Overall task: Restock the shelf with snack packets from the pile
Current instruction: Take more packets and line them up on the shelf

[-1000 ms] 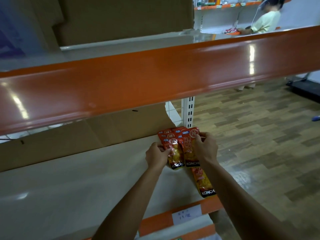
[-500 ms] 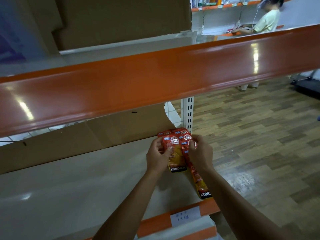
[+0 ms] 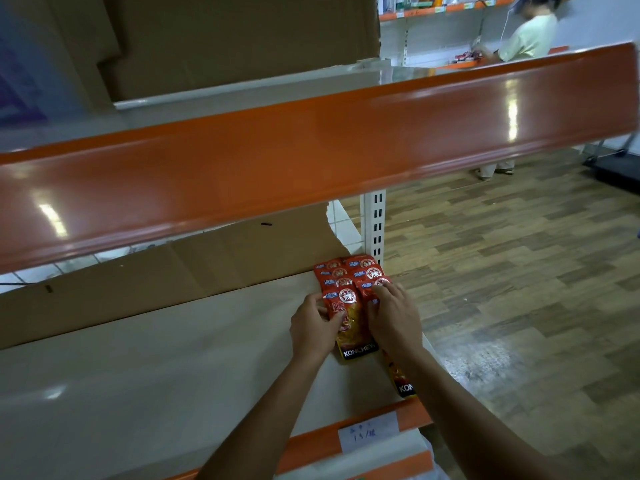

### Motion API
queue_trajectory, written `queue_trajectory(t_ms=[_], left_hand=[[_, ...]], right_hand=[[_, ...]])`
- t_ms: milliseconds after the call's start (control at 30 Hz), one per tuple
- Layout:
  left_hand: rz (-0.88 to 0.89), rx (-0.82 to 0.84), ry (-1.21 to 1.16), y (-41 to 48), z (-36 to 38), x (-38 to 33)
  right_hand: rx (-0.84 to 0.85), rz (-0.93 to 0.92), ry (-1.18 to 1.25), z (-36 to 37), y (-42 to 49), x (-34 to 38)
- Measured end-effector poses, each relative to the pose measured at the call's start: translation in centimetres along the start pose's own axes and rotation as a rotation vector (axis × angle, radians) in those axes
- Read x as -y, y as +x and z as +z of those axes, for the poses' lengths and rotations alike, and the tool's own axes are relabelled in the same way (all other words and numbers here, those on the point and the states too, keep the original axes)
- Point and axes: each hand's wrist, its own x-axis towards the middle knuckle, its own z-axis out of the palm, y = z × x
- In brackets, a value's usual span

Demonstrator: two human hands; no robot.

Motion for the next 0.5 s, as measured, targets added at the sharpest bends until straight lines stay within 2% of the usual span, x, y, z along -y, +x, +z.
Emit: queue_trajectory(t_ms=[300, 500], left_hand=[[-0.008, 0.055, 0.115, -0.1, -0.1, -0.3], [0.03, -0.001, 0.168, 0.0, -1.9, 0.0]], right_hand=[[0.014, 0.032, -0.003, -0.1, -0.3, 0.4], [0.021, -0.039, -0.059, 0.1, -0.5, 2.2]])
